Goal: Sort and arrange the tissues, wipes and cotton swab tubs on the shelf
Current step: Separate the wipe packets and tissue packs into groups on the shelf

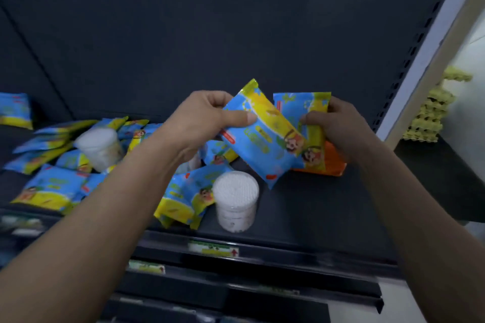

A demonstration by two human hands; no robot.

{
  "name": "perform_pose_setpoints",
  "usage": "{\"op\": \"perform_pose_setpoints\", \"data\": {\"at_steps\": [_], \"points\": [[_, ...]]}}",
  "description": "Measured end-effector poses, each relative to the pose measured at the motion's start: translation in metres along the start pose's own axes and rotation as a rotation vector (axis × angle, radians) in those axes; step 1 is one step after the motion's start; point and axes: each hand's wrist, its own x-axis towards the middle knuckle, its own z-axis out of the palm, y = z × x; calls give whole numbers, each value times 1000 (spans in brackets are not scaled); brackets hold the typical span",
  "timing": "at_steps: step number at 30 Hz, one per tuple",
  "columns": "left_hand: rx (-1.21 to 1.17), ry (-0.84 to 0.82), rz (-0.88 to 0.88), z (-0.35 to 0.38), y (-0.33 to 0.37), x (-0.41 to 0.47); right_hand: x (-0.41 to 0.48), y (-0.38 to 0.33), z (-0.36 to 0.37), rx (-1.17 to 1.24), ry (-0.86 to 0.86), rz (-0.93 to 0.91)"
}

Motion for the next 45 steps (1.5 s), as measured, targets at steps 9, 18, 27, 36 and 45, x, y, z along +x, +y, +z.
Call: {"op": "perform_pose_setpoints", "data": {"at_steps": [9, 18, 27, 36, 45], "points": [[-444, 294, -154, -168, -62, -66, -6, -45, 196, 130, -142, -68], [-574, 593, -133, -331, -127, -136, -25, -69, 398, 74, -329, -34], [-738, 731, -382, -467, -172, -193, -24, -82, 567, 128, -446, 127], [-717, 860, -295, -577, -199, -214, 2, -93, 715, 294, -617, 258], [-593, 848, -71, -676, -201, -156, 77, -114, 802, 395, -650, 309]]}}
